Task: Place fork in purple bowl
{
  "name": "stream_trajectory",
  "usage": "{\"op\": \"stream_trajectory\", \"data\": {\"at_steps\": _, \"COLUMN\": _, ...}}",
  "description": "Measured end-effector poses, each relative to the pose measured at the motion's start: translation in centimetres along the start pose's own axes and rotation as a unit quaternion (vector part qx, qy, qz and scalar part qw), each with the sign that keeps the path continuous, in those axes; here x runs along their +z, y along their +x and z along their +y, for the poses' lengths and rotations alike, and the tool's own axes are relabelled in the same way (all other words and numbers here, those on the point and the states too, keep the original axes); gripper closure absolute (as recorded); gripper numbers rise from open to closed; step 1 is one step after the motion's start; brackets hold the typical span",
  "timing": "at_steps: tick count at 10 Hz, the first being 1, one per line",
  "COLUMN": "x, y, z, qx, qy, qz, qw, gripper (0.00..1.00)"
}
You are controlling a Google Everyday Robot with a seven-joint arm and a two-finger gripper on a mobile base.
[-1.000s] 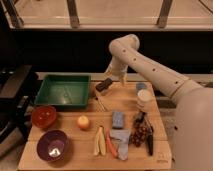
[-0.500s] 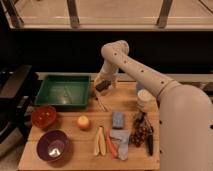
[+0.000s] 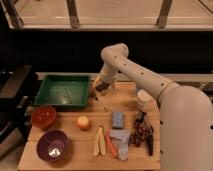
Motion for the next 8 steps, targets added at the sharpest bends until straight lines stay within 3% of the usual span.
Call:
{"op": "stream_trajectory", "data": {"at_steps": 3, "x": 4.6, "y": -0.9, "z": 0.9, "qx": -0.003, "qy": -0.012, "qz": -0.002, "qw": 0.9999, "gripper": 0.25}}
{"op": "stream_trajectory", "data": {"at_steps": 8, "x": 6.6, "y": -0.4, "z": 3.7, "qx": 0.019, "qy": -0.036, "qz": -0.004, "qw": 0.9992, "gripper": 0.25}}
